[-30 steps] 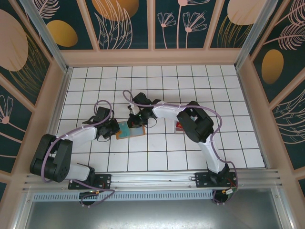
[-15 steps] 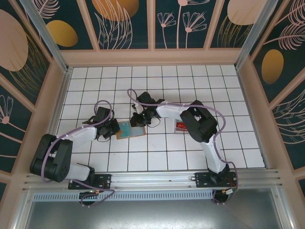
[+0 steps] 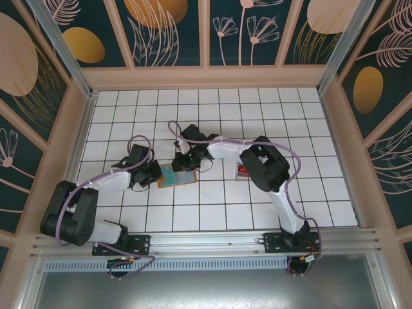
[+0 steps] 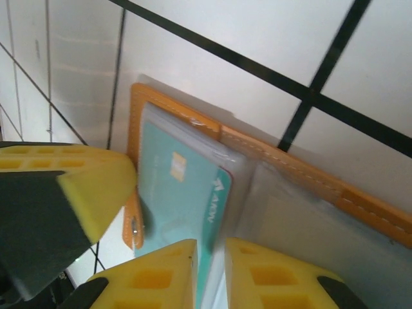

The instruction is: Take the credit cards out of the card holder

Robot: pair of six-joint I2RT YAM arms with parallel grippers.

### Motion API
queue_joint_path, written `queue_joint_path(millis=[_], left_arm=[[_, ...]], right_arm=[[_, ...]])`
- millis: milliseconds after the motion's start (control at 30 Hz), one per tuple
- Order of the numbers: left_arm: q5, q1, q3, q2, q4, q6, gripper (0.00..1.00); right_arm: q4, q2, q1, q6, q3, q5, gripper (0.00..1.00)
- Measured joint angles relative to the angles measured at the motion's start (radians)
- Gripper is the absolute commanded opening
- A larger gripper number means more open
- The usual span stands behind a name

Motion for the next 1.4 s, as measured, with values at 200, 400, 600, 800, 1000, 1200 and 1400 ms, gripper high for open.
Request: queue_joint_path(millis=[200, 400, 600, 800, 1000, 1200, 1400], left_arm=[[0.001, 0.0, 0.0, 0.0, 0.0, 0.0, 0.0], [0.001, 0.0, -0.002, 0.0, 0.004, 0.0, 0.0], [0.002, 0.0, -0.006, -0.001, 0.01, 0.0, 0.0], [0.0, 0.0, -0.006, -0.002, 0.011, 0.0, 0.0], [-0.001, 0.0, -0.006, -0.002, 0.01, -0.001, 0.0], [0.0, 0.0, -0.006, -0.002, 0.01, -0.001, 0.0], [0.0, 0.0, -0.006, -0.002, 0.011, -0.001, 0.0]], right_arm=[[-0.003, 0.002, 0.002, -0.001, 0.004, -0.01, 0.19], [-0.017, 0.01, 0.009, -0.007, 0.022, -0.019, 0.18], [-0.02, 0.014, 0.009, -0.011, 0.023, -0.017, 0.01], [-0.015, 0.014, 0.007, -0.018, 0.017, -0.016, 0.0], [0.024, -0.014, -0.01, -0.01, -0.038, -0.018, 0.0], [0.024, -0.042, -0.04, -0.006, -0.077, -0.018, 0.0], [0.028, -0.042, -0.041, -0.004, -0.079, -0.02, 0.1]])
